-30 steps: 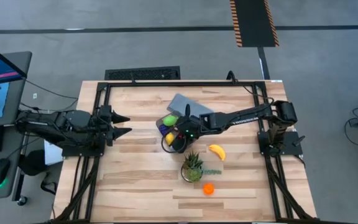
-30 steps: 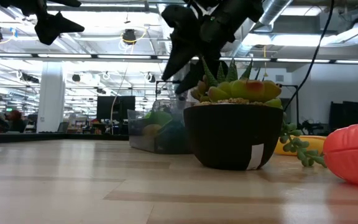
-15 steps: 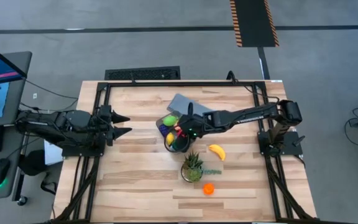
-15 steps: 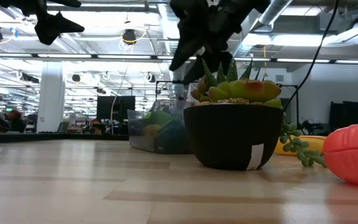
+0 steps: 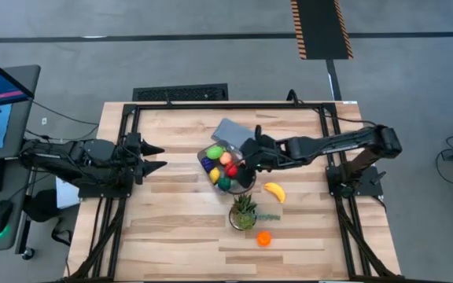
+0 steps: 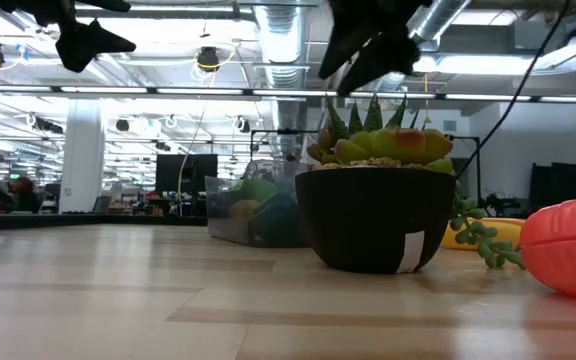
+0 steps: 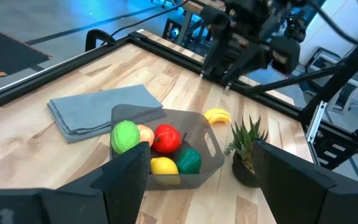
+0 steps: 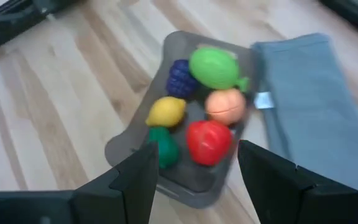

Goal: Pick and placing Produce into tupperware
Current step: Put the yellow banana into the black bin

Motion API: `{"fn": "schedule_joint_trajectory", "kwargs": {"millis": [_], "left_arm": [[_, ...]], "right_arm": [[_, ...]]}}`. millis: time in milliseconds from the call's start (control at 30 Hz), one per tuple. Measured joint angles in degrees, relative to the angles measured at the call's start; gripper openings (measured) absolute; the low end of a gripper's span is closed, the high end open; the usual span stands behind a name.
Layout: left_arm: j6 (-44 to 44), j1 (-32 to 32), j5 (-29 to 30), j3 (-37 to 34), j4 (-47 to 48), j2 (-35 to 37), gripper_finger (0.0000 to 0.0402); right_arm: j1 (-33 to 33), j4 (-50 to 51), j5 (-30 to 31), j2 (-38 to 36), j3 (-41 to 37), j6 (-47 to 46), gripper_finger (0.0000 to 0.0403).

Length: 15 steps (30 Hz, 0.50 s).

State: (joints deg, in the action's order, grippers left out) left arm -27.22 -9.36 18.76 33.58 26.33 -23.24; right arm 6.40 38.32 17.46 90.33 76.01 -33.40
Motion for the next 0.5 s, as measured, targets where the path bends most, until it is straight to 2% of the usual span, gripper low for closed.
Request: {"fn": "schedule_joint_trajectory", "kwargs": {"millis": [200, 500], "left_arm": [[-0.01, 0.00, 0.02, 0.00, 0.00, -0.01, 0.0269], [0.44, 0.00, 0.06, 0.00, 0.32, -0.02, 0.0269]], "right_arm": [[2.34, 8.02, 4.71, -3.95, -0.95, -4.51, 0.0245], [8.71, 9.61, 9.26, -10.83, -8.27, -14.23, 0.0245]]}}
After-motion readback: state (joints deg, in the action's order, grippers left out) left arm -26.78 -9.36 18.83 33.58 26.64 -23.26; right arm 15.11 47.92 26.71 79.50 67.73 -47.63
